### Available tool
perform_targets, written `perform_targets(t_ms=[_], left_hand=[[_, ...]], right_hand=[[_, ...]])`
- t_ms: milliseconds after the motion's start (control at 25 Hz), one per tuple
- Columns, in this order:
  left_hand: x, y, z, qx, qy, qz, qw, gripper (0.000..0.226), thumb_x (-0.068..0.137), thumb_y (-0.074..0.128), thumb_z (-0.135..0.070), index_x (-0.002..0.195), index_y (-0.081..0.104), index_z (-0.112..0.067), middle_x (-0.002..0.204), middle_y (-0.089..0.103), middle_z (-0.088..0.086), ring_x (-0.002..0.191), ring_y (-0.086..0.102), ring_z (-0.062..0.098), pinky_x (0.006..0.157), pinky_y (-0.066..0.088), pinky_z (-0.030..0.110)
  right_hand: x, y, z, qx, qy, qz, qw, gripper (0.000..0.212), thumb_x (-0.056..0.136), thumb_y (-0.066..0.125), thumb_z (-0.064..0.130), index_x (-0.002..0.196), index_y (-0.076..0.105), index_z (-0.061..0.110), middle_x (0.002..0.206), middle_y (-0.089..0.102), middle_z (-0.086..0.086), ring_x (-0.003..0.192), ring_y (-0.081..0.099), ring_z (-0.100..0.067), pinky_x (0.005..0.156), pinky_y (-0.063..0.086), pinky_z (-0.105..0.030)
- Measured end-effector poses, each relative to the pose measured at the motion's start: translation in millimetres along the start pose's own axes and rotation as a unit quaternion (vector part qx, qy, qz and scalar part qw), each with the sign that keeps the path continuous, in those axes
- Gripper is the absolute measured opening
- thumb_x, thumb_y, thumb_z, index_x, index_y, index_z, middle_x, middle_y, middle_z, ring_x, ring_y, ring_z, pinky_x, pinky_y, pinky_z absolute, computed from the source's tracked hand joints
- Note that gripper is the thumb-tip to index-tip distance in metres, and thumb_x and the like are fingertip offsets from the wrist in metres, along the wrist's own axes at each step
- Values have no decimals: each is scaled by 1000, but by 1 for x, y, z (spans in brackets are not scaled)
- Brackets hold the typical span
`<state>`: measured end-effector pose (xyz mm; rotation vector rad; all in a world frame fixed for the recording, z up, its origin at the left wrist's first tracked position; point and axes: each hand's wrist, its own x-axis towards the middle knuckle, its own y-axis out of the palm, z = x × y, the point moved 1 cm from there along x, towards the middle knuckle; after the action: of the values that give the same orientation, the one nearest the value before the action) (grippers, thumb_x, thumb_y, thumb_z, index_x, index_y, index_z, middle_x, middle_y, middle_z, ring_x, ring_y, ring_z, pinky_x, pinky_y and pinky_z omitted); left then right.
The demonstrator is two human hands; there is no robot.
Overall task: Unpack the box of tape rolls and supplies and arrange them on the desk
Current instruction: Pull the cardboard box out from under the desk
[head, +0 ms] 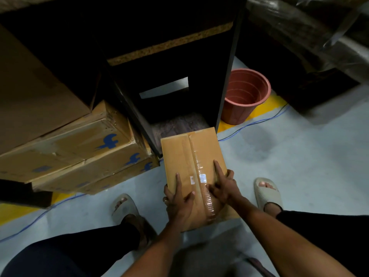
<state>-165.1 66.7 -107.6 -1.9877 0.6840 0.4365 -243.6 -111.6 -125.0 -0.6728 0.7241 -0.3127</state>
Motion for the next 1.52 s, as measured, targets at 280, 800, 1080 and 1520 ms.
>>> perform_targets(t_ms=[280, 800, 1080, 1520], left_hand=[[-7, 4, 12, -6, -17, 47, 999, 106, 81, 65, -64, 147, -17, -53, 154, -3, 7, 139, 19, 40, 109, 32, 55], [-13, -1, -5, 39, 90, -23, 995, 104, 79, 64, -67, 151, -9, -51, 161, -23, 6, 150, -8, 35, 120, 14, 59], [-25, -11, -5, 147, 249, -85, 954, 71, 97, 39, -49, 153, -5, -49, 163, -26, -6, 152, -15, 26, 122, 11, 53], [-42, -51, -4, 247, 241, -119, 931, 80, 91, 39, -26, 158, -4, -15, 166, -16, 2, 153, -15, 22, 122, 17, 49]], right_hand=[[1, 2, -2, -19, 53, 66, 996, 106, 84, 66, 37, 151, -16, 43, 147, 8, -18, 121, 47, -45, 105, 44, -49], [-10, -7, 26, -79, -26, -34, 996, 103, 75, 57, 76, 153, 6, 32, 157, 6, -12, 144, 13, -37, 112, 33, -53], [-12, -11, 47, -150, -66, -33, 986, 97, 81, 67, 50, 155, 7, 30, 156, 9, -18, 141, 16, -41, 108, 37, -52], [-50, -53, 42, -368, -211, -129, 896, 70, 83, 60, 29, 144, 42, -1, 159, 26, -18, 142, 36, -34, 103, 46, -48]])
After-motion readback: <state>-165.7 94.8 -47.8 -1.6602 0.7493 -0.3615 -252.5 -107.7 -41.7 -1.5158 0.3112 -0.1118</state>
